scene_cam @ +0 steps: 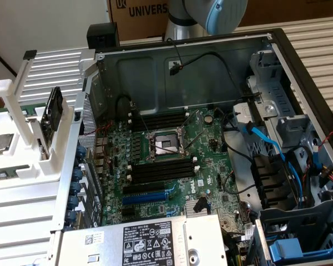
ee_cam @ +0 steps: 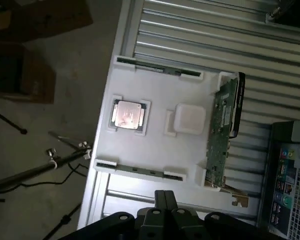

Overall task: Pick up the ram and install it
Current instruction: 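Pick up the ram and move it above insertion slot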

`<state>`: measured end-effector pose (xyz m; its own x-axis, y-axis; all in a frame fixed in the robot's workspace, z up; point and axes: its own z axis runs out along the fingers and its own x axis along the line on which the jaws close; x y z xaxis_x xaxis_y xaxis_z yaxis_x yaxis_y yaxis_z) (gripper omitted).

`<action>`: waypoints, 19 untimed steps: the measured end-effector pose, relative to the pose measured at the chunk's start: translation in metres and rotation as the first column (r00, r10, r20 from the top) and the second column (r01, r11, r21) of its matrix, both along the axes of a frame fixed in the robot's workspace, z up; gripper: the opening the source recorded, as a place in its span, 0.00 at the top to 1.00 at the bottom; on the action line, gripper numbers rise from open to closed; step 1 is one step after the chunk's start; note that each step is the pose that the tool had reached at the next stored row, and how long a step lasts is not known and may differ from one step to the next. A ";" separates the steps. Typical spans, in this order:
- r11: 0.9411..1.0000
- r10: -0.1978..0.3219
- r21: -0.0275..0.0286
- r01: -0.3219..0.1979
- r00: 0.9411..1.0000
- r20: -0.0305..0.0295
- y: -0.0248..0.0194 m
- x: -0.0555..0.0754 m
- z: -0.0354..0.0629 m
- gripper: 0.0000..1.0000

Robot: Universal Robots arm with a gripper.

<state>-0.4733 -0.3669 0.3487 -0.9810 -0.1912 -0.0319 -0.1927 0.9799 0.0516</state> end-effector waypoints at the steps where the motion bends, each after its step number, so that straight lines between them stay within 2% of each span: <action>1: 1.000 0.019 0.000 -0.019 1.000 0.000 0.0000 0.000 0.0000 0.90; 2: 0.999 0.036 0.000 -0.036 0.999 0.000 0.0000 0.000 0.0000 0.90; 3: 0.996 0.090 0.000 -0.090 0.996 0.000 0.0000 0.000 0.0000 0.90; 8: 0.983 0.182 0.000 -0.182 0.983 0.000 0.0000 0.000 0.0000 0.90; 9: 0.972 0.234 0.000 -0.234 0.972 0.000 0.0000 0.000 0.0000 0.90; 10: 0.968 0.252 0.000 -0.252 0.968 0.000 0.0000 0.000 0.0000 0.90; 11: 0.952 0.305 0.000 -0.305 0.952 0.000 0.0000 0.000 0.0000 0.90; 15: 0.928 0.374 0.000 -0.374 0.928 0.000 0.0000 0.000 0.0000 0.90; 16: 0.898 0.440 0.000 -0.440 0.898 0.000 0.0000 0.000 0.0000 0.90; 19: 0.872 0.490 0.000 -0.490 0.872 0.000 0.0000 0.000 0.0000 0.90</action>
